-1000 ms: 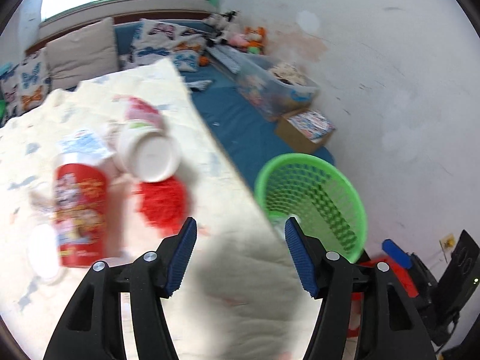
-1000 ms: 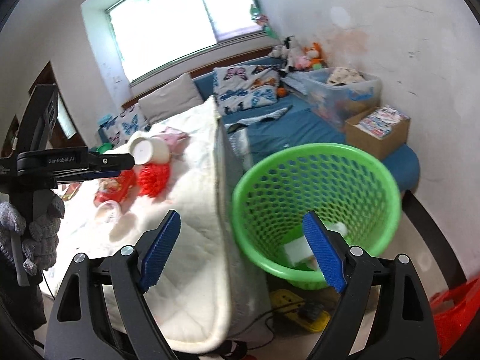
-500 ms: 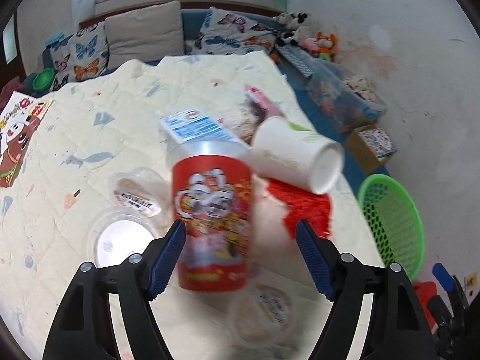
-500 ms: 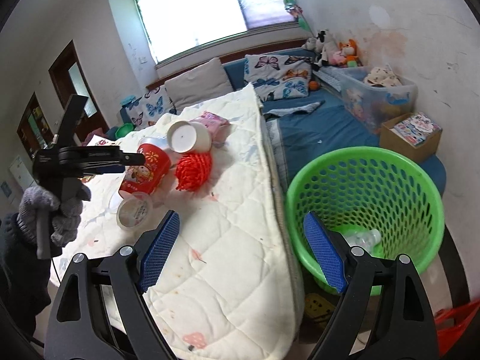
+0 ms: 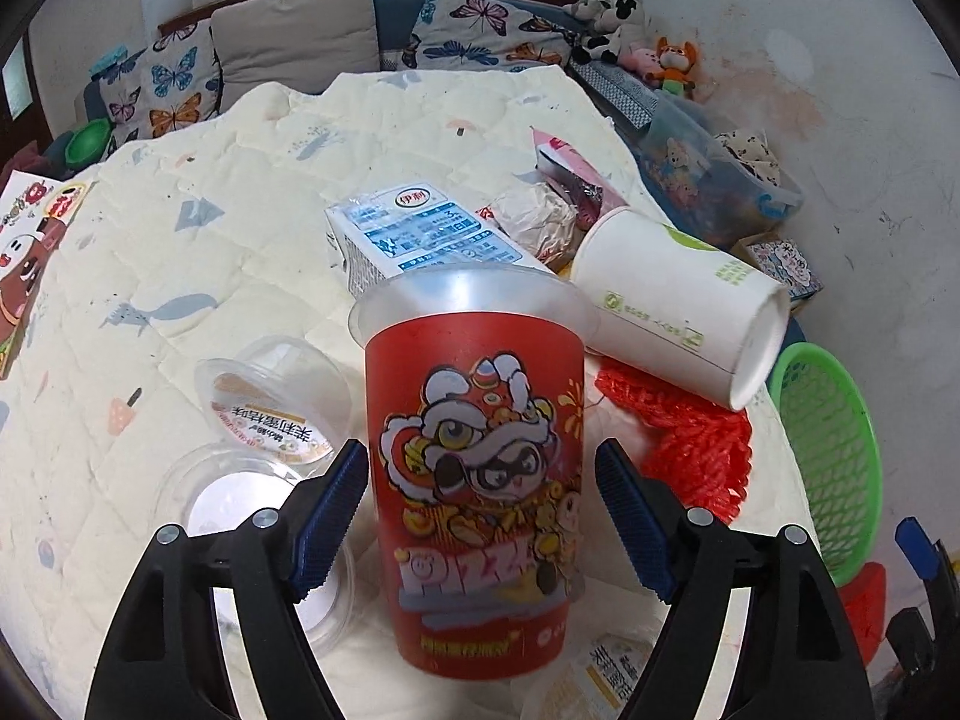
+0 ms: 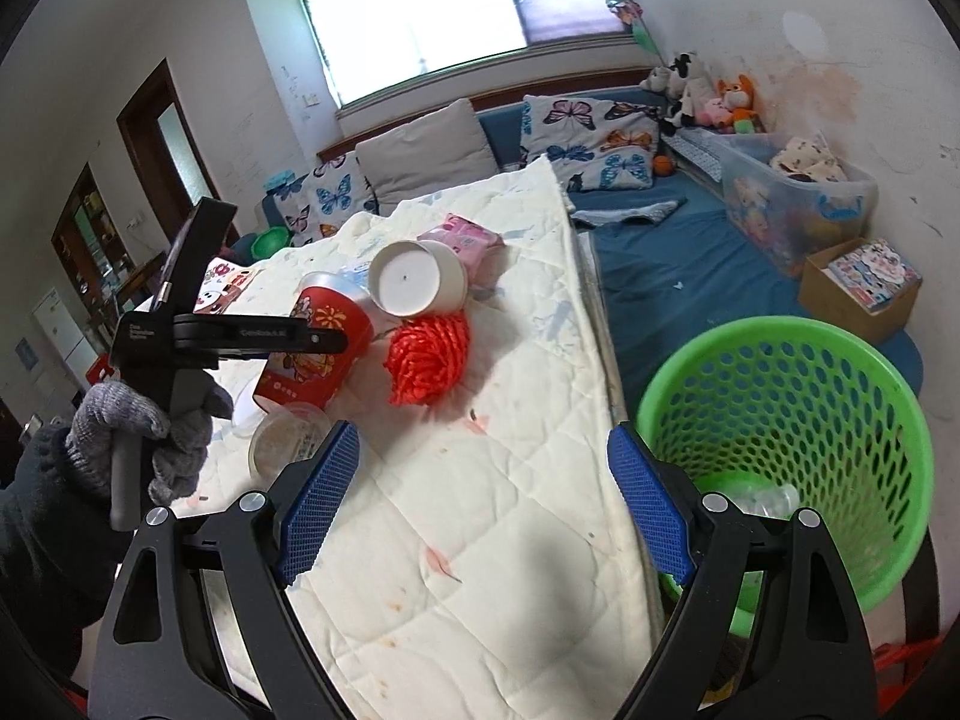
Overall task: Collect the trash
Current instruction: 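Grasp the red PIZZA cup with the left tool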
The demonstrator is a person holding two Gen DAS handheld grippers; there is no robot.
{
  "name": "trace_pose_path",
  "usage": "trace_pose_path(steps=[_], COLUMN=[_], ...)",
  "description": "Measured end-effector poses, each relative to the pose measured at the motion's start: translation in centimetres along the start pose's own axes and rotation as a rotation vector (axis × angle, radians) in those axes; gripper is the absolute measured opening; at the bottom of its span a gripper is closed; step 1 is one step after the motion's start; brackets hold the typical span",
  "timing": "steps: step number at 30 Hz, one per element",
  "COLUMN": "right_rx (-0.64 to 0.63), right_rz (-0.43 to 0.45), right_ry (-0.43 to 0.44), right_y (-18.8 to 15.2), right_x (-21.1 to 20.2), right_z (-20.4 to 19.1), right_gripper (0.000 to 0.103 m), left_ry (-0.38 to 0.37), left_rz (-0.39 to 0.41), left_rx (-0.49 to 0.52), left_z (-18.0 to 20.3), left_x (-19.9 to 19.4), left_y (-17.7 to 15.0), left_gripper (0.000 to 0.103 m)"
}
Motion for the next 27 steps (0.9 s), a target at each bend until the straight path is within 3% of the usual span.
trace_pose_path(steps=[4,27], right_rx=[-0.021,-0.112], right_rz=[-0.004,-0.022], right_ry=[0.01,0.048], right_y=[0.8,6.4], right_x=[0.9,8.4], right_z=[-0.6,-3.6], right_gripper=[0.085,0.084], left_ry=[0.004,-0.062], left_rz=[-0.009,0.047], left_rx=[-0.007,-0.008], left_z=[-0.1,-1.6], left_x=[0.5,-4.0], left_y=[0.0,-0.4], left_gripper=[0.07,0.068])
Point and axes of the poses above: each gripper's, at about its wrist camera, not at the fingertips, and x roughly the way its jaws point, z to its right, y to its top, the point moved 7 cm from there along x, roughly the way its jaws point, and after that the axes turned 13 degrees about -x, right-handed, at the moved point
